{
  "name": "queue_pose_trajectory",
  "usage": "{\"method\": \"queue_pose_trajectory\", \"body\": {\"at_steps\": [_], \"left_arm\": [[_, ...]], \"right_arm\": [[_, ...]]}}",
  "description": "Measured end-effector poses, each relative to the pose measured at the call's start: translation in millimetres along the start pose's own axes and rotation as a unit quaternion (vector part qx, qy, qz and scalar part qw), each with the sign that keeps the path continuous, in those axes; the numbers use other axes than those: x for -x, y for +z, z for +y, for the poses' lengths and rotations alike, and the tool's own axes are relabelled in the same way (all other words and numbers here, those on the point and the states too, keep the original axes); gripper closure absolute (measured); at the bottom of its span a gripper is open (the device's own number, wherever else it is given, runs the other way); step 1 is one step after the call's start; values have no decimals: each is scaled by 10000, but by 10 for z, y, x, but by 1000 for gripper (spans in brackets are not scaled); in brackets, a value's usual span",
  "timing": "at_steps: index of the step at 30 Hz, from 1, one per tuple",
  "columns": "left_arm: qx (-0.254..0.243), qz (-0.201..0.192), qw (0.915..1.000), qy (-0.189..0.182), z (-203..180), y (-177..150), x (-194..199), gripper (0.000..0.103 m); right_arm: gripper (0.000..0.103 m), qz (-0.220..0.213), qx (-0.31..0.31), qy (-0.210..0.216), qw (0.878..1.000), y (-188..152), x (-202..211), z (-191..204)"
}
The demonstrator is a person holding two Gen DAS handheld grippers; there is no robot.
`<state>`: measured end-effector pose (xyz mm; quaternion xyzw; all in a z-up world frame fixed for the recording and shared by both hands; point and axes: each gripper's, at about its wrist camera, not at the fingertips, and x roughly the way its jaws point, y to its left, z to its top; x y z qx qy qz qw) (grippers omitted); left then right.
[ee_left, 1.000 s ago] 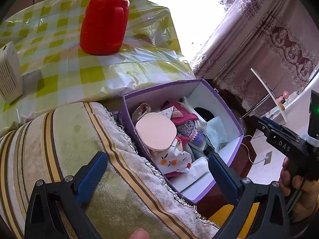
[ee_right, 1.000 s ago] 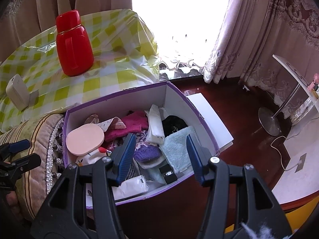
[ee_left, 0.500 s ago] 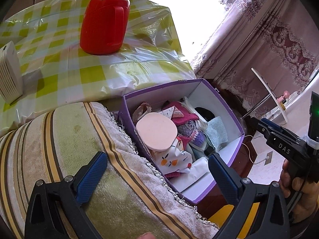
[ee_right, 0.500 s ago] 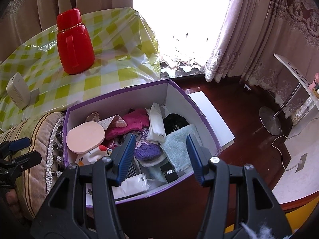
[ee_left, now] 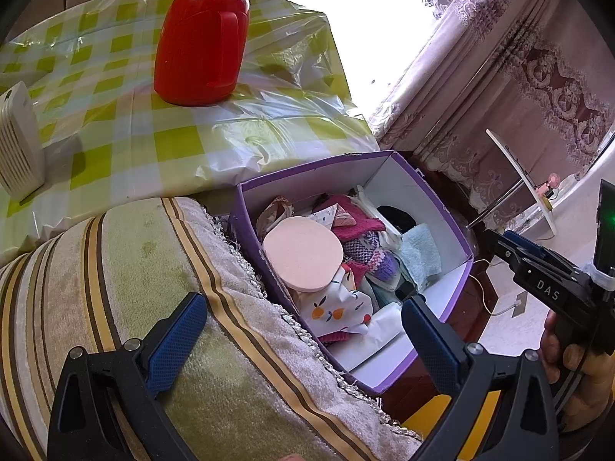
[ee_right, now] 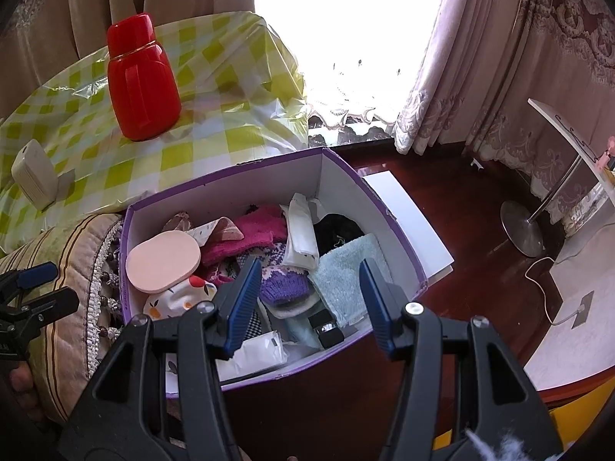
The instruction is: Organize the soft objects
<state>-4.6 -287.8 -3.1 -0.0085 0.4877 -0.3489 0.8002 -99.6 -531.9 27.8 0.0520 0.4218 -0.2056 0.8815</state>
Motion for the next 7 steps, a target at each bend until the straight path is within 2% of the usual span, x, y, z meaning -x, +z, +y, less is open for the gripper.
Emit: {"method": "queue_pose_trajectory", "body": {"at_steps": [7], "left_arm": [[-74, -73, 9999, 97, -38, -4, -17, 1]], "right_arm": [[46, 51, -14, 16, 10000, -30, -24, 4]]}}
